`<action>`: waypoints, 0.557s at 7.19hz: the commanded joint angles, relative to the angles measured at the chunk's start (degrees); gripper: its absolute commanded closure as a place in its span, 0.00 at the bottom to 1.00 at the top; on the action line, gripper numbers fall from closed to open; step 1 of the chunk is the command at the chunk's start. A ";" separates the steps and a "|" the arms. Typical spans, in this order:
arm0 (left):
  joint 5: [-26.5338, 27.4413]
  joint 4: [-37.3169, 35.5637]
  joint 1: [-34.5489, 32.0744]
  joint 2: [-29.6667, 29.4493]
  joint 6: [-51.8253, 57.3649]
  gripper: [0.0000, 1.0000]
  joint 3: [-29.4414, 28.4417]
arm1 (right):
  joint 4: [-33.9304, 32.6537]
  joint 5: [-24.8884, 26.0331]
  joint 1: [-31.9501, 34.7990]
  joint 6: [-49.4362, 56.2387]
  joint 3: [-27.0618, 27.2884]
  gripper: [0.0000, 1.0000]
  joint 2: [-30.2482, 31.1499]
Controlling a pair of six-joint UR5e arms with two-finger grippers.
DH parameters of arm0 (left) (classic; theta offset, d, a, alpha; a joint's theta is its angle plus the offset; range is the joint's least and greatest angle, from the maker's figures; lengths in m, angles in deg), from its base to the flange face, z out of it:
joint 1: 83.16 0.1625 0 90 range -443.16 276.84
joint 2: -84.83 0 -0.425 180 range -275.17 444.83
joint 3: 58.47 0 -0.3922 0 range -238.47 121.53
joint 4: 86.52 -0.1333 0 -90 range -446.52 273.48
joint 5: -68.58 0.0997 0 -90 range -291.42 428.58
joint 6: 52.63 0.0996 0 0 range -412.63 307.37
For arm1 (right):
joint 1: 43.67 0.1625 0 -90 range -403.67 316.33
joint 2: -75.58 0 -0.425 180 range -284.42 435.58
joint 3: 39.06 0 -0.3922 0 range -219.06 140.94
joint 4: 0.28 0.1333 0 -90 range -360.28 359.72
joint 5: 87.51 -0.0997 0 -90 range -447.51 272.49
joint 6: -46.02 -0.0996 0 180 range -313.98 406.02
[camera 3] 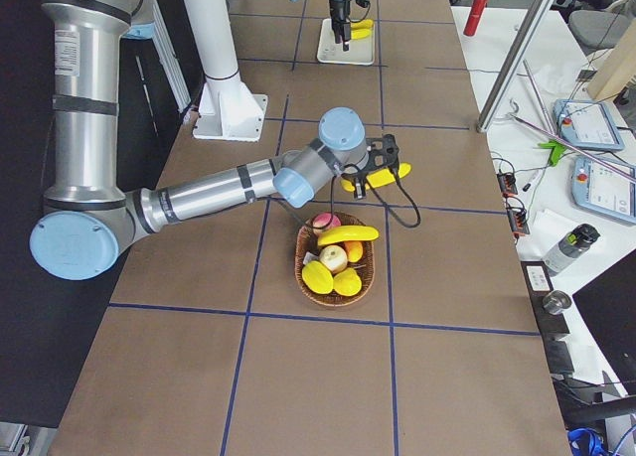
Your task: Transfer all bananas from basket to plate
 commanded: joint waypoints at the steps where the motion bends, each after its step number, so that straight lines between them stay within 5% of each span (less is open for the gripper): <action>1: -0.02 13.73 0.01 0.17 -8.14 0.01 -1.13 | -0.05 13.98 -15.50 -16.60 3.56 1.00 -6.98; 4: 0.07 25.30 0.53 -0.70 -10.21 0.01 -3.77 | -3.01 36.49 -34.68 -24.13 9.53 1.00 -9.28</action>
